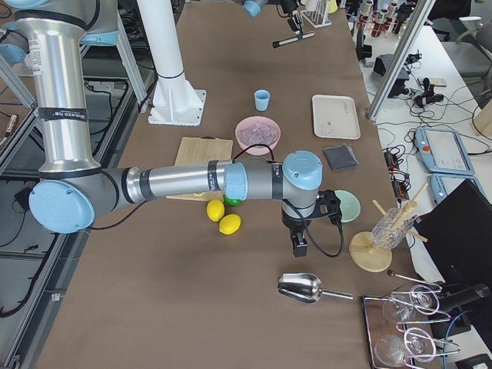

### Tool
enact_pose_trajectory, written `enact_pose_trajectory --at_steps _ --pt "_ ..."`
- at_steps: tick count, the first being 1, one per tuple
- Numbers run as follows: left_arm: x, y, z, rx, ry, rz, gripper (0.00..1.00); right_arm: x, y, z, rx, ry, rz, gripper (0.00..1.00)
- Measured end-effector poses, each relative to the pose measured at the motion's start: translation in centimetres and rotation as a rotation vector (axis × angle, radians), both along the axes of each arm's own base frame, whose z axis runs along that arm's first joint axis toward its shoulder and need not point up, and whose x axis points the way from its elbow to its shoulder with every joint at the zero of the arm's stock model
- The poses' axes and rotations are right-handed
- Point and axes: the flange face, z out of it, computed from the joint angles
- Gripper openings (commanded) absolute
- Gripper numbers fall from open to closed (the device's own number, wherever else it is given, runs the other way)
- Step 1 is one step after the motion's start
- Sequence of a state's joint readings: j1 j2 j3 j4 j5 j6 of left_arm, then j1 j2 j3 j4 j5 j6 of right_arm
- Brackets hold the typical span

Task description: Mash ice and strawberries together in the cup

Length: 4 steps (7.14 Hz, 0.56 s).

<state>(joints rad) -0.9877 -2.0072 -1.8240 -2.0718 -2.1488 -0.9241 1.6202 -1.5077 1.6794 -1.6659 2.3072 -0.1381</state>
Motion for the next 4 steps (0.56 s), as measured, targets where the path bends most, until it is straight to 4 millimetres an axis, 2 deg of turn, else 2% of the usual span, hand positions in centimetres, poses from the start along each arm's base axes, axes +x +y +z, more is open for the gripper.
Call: enact_pose_trajectory --at_steps 1,2,4 --pt "-2.3 -0.7 6.3 -0.152 -0.044 0.036 0.00 0.0 0.1 0.0 0.000 -0.001 0.001 1.00" --pt "-4.6 -0.5 13.7 -0.284 -0.096 0.027 0.00 0.0 0.2 0.0 0.000 -0.002 0.001 1.00" --pt "-9.6 0.7 26.5 -0.419 -0.203 0.014 0.00 0.1 0.4 0.1 -0.001 -0.001 0.001 1.00"
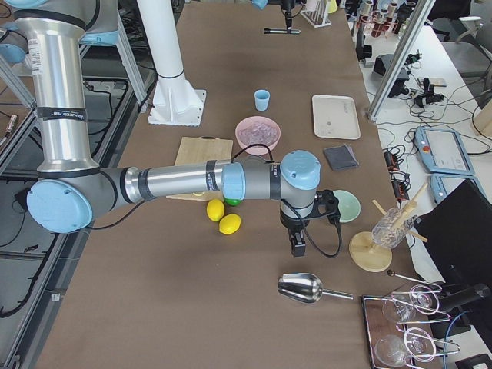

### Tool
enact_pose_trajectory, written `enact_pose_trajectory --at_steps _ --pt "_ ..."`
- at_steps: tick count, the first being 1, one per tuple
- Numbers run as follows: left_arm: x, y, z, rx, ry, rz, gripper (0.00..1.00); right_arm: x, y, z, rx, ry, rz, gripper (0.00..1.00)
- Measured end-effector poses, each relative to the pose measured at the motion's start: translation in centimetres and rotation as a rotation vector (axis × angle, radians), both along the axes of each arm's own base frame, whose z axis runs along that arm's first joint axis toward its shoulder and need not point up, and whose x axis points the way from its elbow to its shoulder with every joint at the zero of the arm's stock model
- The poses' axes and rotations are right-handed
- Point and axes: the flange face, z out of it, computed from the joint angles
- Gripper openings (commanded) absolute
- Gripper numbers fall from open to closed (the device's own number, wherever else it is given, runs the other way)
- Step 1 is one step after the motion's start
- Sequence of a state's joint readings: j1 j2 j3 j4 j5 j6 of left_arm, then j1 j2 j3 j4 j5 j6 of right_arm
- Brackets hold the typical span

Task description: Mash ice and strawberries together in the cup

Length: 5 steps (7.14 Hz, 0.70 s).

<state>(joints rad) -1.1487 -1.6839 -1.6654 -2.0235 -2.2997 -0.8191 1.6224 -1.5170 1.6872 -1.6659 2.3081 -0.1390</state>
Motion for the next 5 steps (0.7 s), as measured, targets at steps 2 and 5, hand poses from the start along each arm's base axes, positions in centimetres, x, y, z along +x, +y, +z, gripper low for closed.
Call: enact_pose_trajectory --at_steps 2,5 --pt "-4.5 2.1 9.5 -0.029 -0.079 0.027 0.00 0.0 0.1 -0.1 0.001 0.000 0.000 1.00" --pt "-6.8 4.3 19.6 0.025 -0.129 0.015 0.00 0.0 0.0 -0.2 0.002 0.002 0.001 1.00"
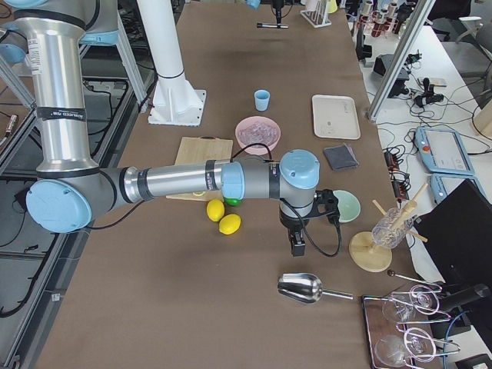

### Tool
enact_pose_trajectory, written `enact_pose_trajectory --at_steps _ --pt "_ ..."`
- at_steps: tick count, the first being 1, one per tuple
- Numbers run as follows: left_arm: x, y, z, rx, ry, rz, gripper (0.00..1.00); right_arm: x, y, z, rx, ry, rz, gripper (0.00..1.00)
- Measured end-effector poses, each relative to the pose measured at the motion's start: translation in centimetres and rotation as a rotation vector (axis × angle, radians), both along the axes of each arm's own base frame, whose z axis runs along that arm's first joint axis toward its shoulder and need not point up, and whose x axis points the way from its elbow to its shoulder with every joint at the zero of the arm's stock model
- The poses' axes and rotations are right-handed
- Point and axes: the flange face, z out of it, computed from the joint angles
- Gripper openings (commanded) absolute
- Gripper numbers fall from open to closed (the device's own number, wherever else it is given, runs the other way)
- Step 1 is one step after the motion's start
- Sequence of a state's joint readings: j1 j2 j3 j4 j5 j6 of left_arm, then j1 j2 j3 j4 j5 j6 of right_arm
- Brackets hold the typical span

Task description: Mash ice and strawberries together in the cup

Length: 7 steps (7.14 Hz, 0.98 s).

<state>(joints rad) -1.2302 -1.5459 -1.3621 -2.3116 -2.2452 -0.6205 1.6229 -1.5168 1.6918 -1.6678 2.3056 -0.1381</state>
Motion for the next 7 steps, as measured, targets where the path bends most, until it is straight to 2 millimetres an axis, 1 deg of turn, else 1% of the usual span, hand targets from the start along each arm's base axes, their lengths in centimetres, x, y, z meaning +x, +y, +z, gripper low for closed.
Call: enact_pose_trajectory --at_steps 1,2,3,5,7 --pt "-0.1 0.4 1.6 0.020 -0.002 -0.002 0.00 0.0 0.0 0.0 -0.001 0.003 0.000 1.00" --pt "0.0 0.6 2.4 0.027 -0.003 0.000 0.00 0.0 0.0 0.1 -0.003 0.003 0.000 1.00" --pt "0.2 0.7 2.4 0.032 0.000 0.003 0.99 0.0 0.1 0.2 -0.005 0.004 0.000 1.00" --pt "0.4 0.6 1.9 0.055 0.008 0.014 0.99 0.0 0.1 0.3 -0.008 0.006 0.001 1.00" --pt "0.8 0.0 -1.0 0.106 0.047 0.056 0.99 0.1 0.1 0.3 -0.009 0.007 0.001 1.00"
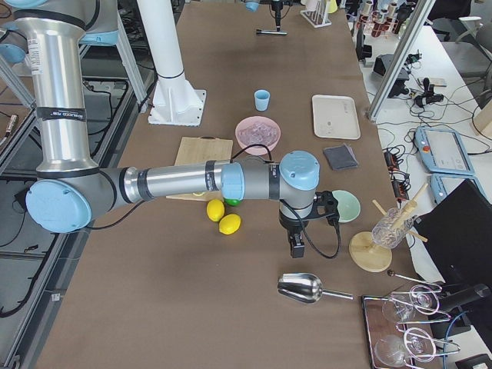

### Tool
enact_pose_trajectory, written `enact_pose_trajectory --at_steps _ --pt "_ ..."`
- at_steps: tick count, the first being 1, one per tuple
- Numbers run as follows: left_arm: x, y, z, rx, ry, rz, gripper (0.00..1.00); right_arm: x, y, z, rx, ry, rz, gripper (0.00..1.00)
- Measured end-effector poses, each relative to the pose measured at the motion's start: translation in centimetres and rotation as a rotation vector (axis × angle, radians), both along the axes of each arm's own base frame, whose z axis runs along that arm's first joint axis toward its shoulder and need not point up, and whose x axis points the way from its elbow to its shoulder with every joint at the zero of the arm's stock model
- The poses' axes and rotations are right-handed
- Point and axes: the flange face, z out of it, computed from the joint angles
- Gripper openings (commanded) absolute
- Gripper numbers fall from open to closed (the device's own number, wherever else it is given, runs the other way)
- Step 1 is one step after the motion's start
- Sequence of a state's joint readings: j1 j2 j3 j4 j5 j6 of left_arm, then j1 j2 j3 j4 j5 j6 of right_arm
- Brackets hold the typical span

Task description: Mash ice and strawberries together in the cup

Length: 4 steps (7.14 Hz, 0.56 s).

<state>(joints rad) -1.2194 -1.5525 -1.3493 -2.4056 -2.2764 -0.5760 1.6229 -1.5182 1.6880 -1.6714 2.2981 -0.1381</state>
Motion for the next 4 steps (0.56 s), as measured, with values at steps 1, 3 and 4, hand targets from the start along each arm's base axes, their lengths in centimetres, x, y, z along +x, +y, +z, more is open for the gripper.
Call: enact_pose_trajectory --at_steps 1,3,4 --pt "-1.2 -0.7 -1.6 0.034 0.012 0.050 0.99 0.0 0.0 0.0 0.000 0.000 0.000 1.00" --pt "-7.9 -2.8 -7.1 0.066 0.011 0.082 0.99 0.0 -0.1 -0.1 0.002 0.000 0.000 1.00" --pt "-10.9 -2.7 -10.8 0.047 0.012 0.061 0.99 0.0 -0.2 -0.1 0.002 -0.001 0.000 1.00"
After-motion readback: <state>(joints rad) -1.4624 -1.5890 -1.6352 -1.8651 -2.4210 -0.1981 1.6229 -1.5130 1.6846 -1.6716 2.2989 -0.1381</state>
